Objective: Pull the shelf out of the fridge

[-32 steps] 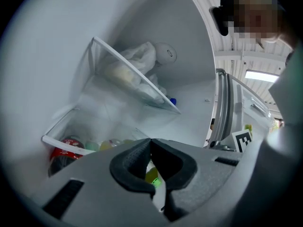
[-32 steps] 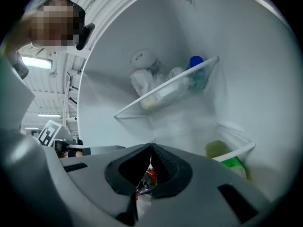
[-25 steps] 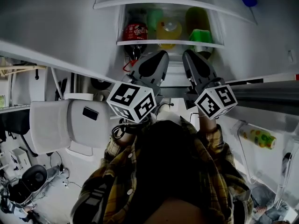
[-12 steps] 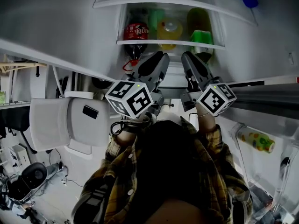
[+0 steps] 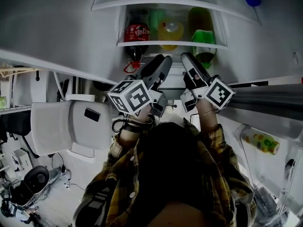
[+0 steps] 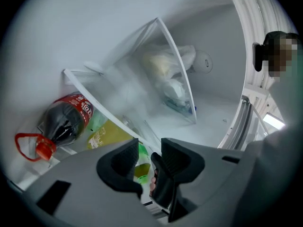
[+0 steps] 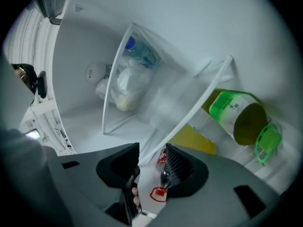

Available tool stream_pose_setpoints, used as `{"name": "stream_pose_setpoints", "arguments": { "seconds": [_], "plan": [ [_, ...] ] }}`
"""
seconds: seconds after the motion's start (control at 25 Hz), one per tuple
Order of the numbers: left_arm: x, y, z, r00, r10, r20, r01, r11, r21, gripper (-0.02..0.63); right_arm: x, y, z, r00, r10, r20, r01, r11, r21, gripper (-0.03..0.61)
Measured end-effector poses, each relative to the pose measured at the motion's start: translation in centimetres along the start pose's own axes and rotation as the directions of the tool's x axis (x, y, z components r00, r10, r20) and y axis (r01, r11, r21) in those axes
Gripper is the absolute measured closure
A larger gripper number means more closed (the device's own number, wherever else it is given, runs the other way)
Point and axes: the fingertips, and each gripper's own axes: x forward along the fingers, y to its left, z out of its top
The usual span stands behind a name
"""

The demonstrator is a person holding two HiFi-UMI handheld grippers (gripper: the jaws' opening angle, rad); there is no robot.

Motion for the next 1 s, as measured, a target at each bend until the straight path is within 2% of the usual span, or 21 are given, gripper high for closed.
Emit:
{"name": "stream_pose_setpoints", "arguments": {
  "seconds": [0.24,0.52,1.0],
  "plan": [
    [0.7,1.5,0.0,1.0,0.001,0.019,0.001,0.995,-0.103,0.449,0.8,-0.7,-0.3,1.0,0.022,0.01,-0.023,0.991,0.128,0.407],
    [2.3,1.9,1.2,0.998,-0.023,0.066,0.04,0.964,-0.263,0.448,2.3,-1.2,0.6,0.998,0.039,0.041,-0.047,0.973,0.224,0.407],
    [5.2,4.0,2.9,0.996,0.012,0.094,0.019,0.947,-0.32,0.448,4.6,-3.3,2.1,0.998,0.03,0.056,-0.045,0.958,0.282,0.407]
  ]
}}
